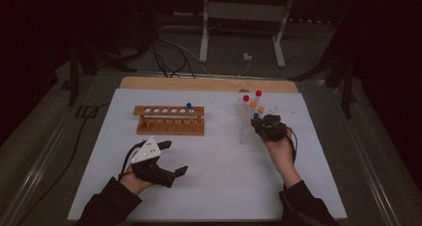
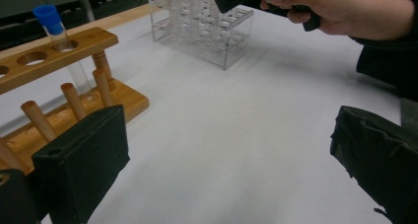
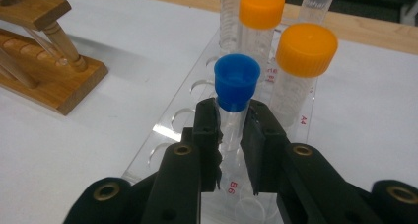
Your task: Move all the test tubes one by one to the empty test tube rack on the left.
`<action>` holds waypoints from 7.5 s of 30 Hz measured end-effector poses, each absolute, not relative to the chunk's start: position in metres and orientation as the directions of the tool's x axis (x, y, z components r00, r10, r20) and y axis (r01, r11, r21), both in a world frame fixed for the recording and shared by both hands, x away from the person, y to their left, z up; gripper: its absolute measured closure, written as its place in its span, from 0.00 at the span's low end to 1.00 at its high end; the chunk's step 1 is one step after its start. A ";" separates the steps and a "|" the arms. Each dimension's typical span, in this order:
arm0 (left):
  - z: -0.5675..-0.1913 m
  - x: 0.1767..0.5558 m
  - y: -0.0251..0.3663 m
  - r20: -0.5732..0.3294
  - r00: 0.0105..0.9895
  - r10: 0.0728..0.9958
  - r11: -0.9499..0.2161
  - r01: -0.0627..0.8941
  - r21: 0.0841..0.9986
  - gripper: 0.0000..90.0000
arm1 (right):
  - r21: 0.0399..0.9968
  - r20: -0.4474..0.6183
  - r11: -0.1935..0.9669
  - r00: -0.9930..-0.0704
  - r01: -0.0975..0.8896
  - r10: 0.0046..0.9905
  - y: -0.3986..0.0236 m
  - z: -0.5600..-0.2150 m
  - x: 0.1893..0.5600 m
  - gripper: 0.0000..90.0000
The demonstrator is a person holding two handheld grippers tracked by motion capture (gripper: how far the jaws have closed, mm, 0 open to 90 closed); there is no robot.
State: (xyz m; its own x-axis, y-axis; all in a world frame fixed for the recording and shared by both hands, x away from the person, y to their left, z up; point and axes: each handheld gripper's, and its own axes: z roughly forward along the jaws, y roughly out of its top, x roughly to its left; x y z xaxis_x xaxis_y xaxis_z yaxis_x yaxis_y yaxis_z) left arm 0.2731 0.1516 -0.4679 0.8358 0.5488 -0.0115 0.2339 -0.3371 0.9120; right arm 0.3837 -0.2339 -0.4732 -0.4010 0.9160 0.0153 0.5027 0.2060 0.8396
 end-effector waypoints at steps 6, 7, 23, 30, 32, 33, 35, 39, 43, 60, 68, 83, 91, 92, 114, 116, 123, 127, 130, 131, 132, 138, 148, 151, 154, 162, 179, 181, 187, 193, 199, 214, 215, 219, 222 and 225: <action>-0.469 0.275 0.153 -0.011 0.828 0.560 -0.335 0.239 0.911 0.02 | 0.856 0.006 0.206 -0.409 0.474 0.913 -0.237 -0.463 0.378 0.86; -0.468 0.275 0.154 -0.016 0.830 0.557 -0.332 0.241 0.912 0.02 | 0.857 0.005 0.210 -0.414 0.472 0.910 -0.237 -0.462 0.377 0.86; -0.461 0.273 0.152 -0.017 0.836 0.548 -0.332 0.236 0.913 0.02 | 0.906 -0.006 0.195 -0.449 0.375 0.893 -0.241 -0.424 0.351 0.86; -0.456 0.272 0.149 -0.041 0.851 0.524 -0.317 0.239 0.918 0.02 | 0.912 -0.009 0.222 -0.525 0.344 0.851 -0.225 -0.413 0.336 0.86; -0.454 0.272 0.149 -0.045 0.851 0.523 -0.315 0.242 0.918 0.02 | 0.911 -0.004 0.232 -0.554 0.342 0.833 -0.219 -0.413 0.331 0.86; -0.453 0.271 0.148 -0.044 0.852 0.521 -0.317 0.241 0.917 0.02 | 0.909 -0.006 0.240 -0.567 0.340 0.824 -0.216 -0.413 0.330 0.86; -0.451 0.271 0.146 -0.039 0.850 0.525 -0.322 0.241 0.916 0.02 | 0.903 -0.011 0.263 -0.592 0.340 0.806 -0.209 -0.415 0.326 0.86; -0.446 0.271 0.142 -0.040 0.856 0.516 -0.322 0.238 0.916 0.02 | 0.892 -0.016 0.297 -0.633 0.340 0.774 -0.194 -0.420 0.319 0.86; -0.442 0.268 0.139 -0.029 0.851 0.524 -0.323 0.230 0.918 0.03 | 0.882 -0.010 0.321 -0.666 0.345 0.745 -0.181 -0.426 0.313 0.86; -0.428 0.270 0.119 -0.001 0.865 0.503 -0.301 0.176 0.937 0.19 | 0.839 -0.018 0.438 -0.787 0.324 0.616 -0.131 -0.451 0.290 0.86; -0.422 0.282 0.093 0.007 0.869 0.494 -0.309 0.168 0.936 0.38 | 0.839 -0.021 0.439 -0.789 0.320 0.614 -0.130 -0.450 0.289 0.86; -0.432 0.297 0.068 0.033 0.873 0.486 -0.379 0.177 0.908 0.69 | 0.843 -0.035 0.440 -0.784 0.310 0.620 -0.132 -0.449 0.288 0.86; -0.433 0.300 0.065 0.021 0.881 0.472 -0.394 0.189 0.899 0.84 | 0.842 -0.036 0.440 -0.780 0.313 0.625 -0.133 -0.449 0.288 0.86; -0.433 0.300 0.065 0.026 0.882 0.470 -0.399 0.186 0.898 0.84 | 0.842 -0.033 0.438 -0.779 0.316 0.626 -0.133 -0.449 0.288 0.86; -0.393 0.324 0.108 0.092 0.791 0.605 -0.333 0.146 0.932 0.86 | 0.899 0.054 0.281 -0.724 0.335 0.687 -0.156 -0.435 0.298 0.18; -0.388 0.329 0.114 0.093 0.768 0.633 -0.317 0.148 0.937 0.86 | 0.907 0.067 0.264 -0.729 0.329 0.681 -0.160 -0.432 0.298 0.16; -0.375 0.348 0.130 0.121 0.701 0.703 -0.303 0.142 0.942 0.86 | 0.918 0.098 0.219 -0.725 0.330 0.682 -0.170 -0.426 0.298 0.01; -0.371 0.358 0.136 0.114 0.669 0.735 -0.275 0.140 0.951 0.86 | 0.927 0.094 0.205 -0.725 0.313 0.682 -0.174 -0.422 0.296 0.00; -0.373 0.368 0.137 0.121 0.643 0.756 -0.269 0.137 0.953 0.86 | 0.931 0.090 0.201 -0.723 0.305 0.685 -0.176 -0.419 0.295 0.00; -0.374 0.371 0.137 0.110 0.637 0.763 -0.256 0.143 0.956 0.86 | 0.932 0.088 0.198 -0.721 0.303 0.687 -0.176 -0.419 0.295 0.00; -0.375 0.374 0.138 0.108 0.632 0.768 -0.254 0.145 0.956 0.86 | 0.934 0.089 0.195 -0.721 0.301 0.687 -0.177 -0.419 0.295 0.00; -0.389 0.394 0.139 0.066 0.598 0.799 -0.218 0.185 0.958 0.86 | 0.935 0.093 0.187 -0.717 0.301 0.691 -0.180 -0.418 0.295 0.00; -0.421 0.412 0.139 0.021 0.573 0.820 -0.199 0.249 0.948 0.86 | 0.936 0.104 0.180 -0.724 0.304 0.682 -0.182 -0.418 0.296 0.00; -0.431 0.415 0.137 0.007 0.576 0.818 -0.200 0.272 0.941 0.86 | 0.936 0.103 0.179 -0.723 0.302 0.683 -0.183 -0.417 0.297 0.00; -0.439 0.417 0.134 0.010 0.571 0.821 -0.211 0.288 0.934 0.86 | 0.936 0.105 0.177 -0.721 0.305 0.684 -0.184 -0.417 0.297 0.00; -0.453 0.421 0.130 0.010 0.568 0.823 -0.227 0.312 0.923 0.86 | 0.935 0.107 0.179 -0.723 0.307 0.683 -0.184 -0.417 0.297 0.00; -0.458 0.424 0.131 -0.012 0.567 0.824 -0.224 0.345 0.911 0.85 | 0.945 0.126 0.142 -0.728 0.295 0.674 -0.193 -0.411 0.297 0.00; -0.456 0.425 0.131 -0.011 0.571 0.821 -0.234 0.354 0.906 0.85 | 0.944 0.128 0.142 -0.728 0.297 0.673 -0.195 -0.409 0.297 0.00; -0.442 0.415 0.136 -0.004 0.582 0.813 -0.232 0.330 0.915 0.70 | 0.949 0.086 0.158 -0.708 0.271 0.701 -0.205 -0.403 0.299 0.00; -0.423 0.394 0.144 0.010 0.607 0.795 -0.230 0.287 0.930 0.37 | 0.959 0.060 0.141 -0.662 0.245 0.747 -0.229 -0.396 0.307 0.00; -0.418 0.366 0.147 -0.015 0.683 0.730 -0.254 0.292 0.922 0.13 | 0.953 0.066 0.125 -0.593 0.276 0.803 -0.257 -0.397 0.320 0.00; -0.443 0.305 0.147 -0.032 0.801 0.598 -0.293 0.255 0.922 0.02 | 0.916 0.075 0.119 -0.452 0.384 0.889 -0.282 -0.444 0.359 0.25; -0.445 0.304 0.146 -0.032 0.807 0.590 -0.300 0.255 0.919 0.02 | 0.910 0.070 0.129 -0.452 0.394 0.889 -0.282 -0.448 0.362 0.26; -0.450 0.299 0.142 -0.012 0.812 0.583 -0.331 0.252 0.909 0.02 | 0.893 0.054 0.155 -0.443 0.423 0.895 -0.279 -0.457 0.372 0.37; -0.451 0.298 0.142 -0.019 0.818 0.575 -0.324 0.249 0.913 0.02 | 0.888 0.047 0.167 -0.444 0.429 0.895 -0.277 -0.462 0.378 0.50; -0.451 0.298 0.142 -0.021 0.817 0.576 -0.323 0.251 0.912 0.02 | 0.879 0.032 0.187 -0.445 0.439 0.895 -0.273 -0.464 0.385 0.58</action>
State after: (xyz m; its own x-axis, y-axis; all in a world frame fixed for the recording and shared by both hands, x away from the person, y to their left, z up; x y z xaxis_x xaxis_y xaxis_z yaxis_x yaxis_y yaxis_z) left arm 0.2979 0.1417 -0.4515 0.8174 0.5757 -0.0207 0.2509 -0.3234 0.9124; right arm 0.3852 -0.2734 -0.4641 -0.4452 0.8949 0.0317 0.4387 0.1872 0.8789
